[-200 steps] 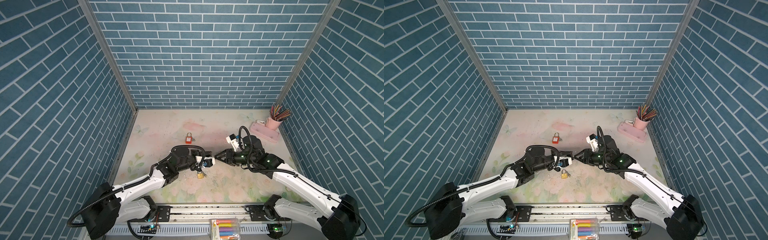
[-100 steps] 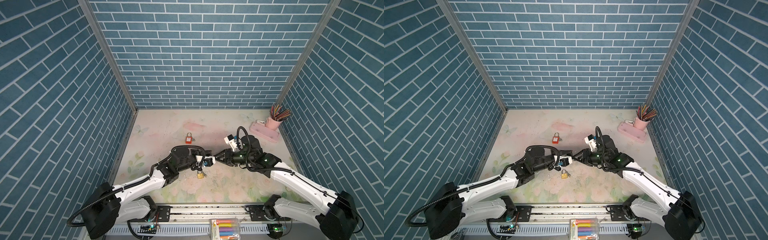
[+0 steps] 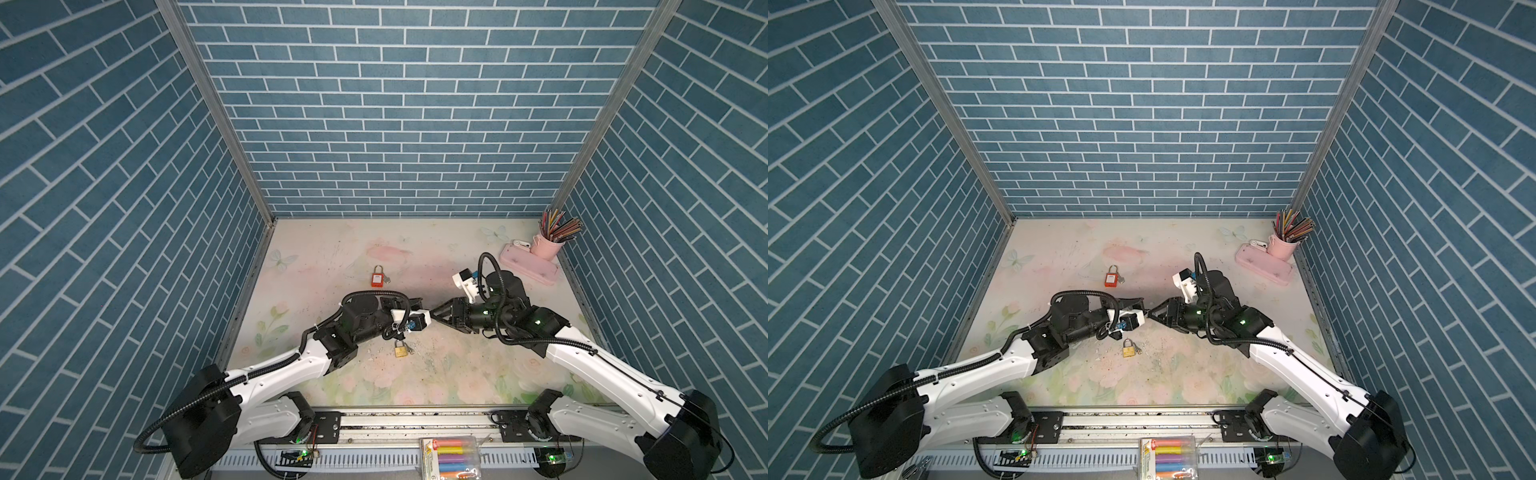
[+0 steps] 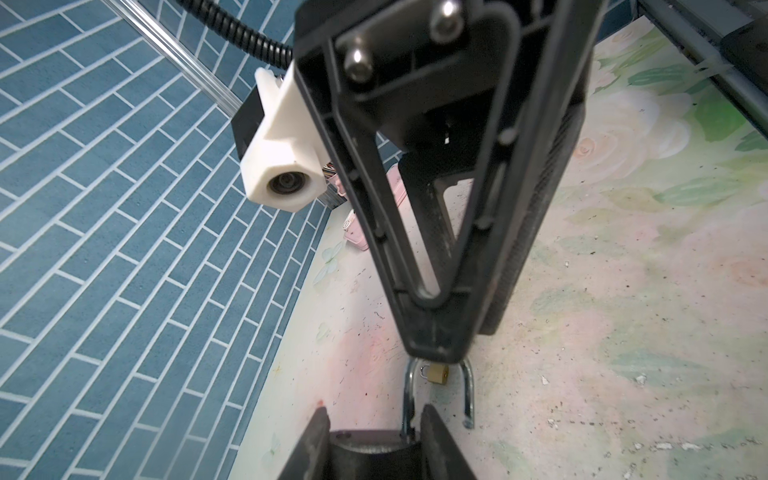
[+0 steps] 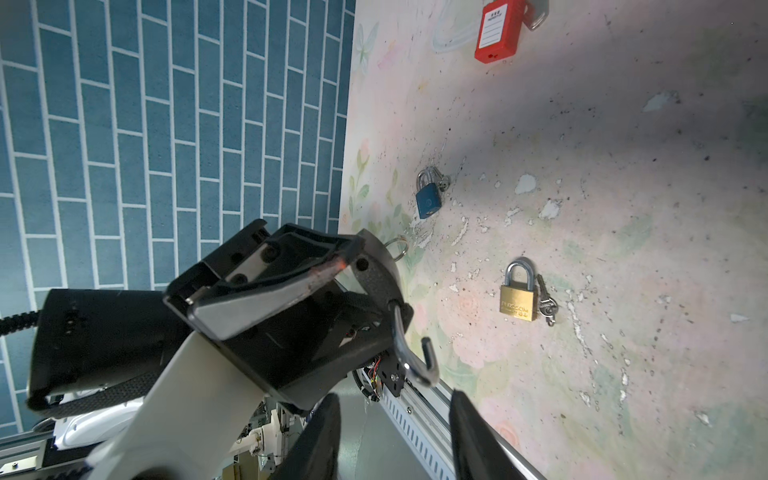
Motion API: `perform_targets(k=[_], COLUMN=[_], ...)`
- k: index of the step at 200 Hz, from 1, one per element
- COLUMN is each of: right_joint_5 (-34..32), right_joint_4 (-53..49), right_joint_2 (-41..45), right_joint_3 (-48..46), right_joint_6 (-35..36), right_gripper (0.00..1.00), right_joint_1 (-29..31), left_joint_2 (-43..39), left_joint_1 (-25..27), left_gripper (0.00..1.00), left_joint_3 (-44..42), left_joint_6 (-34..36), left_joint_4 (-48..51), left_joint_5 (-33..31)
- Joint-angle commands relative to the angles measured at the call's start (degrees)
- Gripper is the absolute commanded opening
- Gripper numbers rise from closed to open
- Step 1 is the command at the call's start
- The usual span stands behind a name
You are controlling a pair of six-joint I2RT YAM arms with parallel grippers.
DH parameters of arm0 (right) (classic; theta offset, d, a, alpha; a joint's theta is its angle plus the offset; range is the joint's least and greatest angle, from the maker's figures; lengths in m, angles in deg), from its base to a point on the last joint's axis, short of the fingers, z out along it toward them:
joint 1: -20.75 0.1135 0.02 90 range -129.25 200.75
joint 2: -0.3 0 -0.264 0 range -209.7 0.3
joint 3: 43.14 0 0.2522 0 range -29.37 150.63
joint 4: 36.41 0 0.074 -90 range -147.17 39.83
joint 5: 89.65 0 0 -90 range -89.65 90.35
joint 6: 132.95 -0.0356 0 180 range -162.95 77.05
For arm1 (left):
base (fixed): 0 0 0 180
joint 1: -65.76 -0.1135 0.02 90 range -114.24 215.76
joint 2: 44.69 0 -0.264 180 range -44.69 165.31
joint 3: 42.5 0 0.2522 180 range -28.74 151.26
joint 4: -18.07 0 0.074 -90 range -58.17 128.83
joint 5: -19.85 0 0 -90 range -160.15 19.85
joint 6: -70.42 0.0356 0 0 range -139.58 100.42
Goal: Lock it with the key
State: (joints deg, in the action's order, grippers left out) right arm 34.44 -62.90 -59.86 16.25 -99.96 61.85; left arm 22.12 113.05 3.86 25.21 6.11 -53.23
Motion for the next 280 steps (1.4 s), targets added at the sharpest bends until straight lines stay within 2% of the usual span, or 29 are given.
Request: perform_targets(k=[1, 69, 105, 163, 197, 229, 280], right_joint_5=[1.8, 3.1, 2.0, -2.2, -2.5, -1.5, -0.5], right_joint_4=[1.8, 4.9, 6.8, 6.2, 7.3, 8.5, 8.9], right_joint_2=[0.0, -1.5, -3.2, -2.4, -1.9, -2.7, -2.8], right_joint_3=[1.4, 1.0, 0.5, 0.8, 0.9, 1.0, 0.8], right_joint_6=[-0.8, -1.3, -0.7, 0.8, 0.8, 0.5, 0.3], right_gripper=[0.44, 0.44, 0.44, 0.40, 0.35, 0.31, 0.30], right_joint_1=[1.1, 1.9, 1.8, -0.3, -1.4, -1.4, -1.4], left_joint_2=[0.9, 1.3, 0.1, -3.0, -3.3, -2.8, -2.1], left_joint_1=[0.3, 0.3, 0.3, 0.3, 0.3, 0.3, 0.3], left_gripper=[0.00, 0.00, 0.00, 0.00, 0.00, 0.00, 0.00], left_joint_3=[0.2, 0.5, 0.3, -1.4, -1.5, -1.4, -1.2], left_joint_6=[0.4, 0.0, 0.4, 1.3, 1.5, 1.6, 1.4], left_joint_4=[-3.2, -4.0, -2.8, -0.9, -0.1, -0.1, -0.9], left_joint_5=[-1.2, -1.6, 0.9, 5.3, 6.9, 6.7, 5.7])
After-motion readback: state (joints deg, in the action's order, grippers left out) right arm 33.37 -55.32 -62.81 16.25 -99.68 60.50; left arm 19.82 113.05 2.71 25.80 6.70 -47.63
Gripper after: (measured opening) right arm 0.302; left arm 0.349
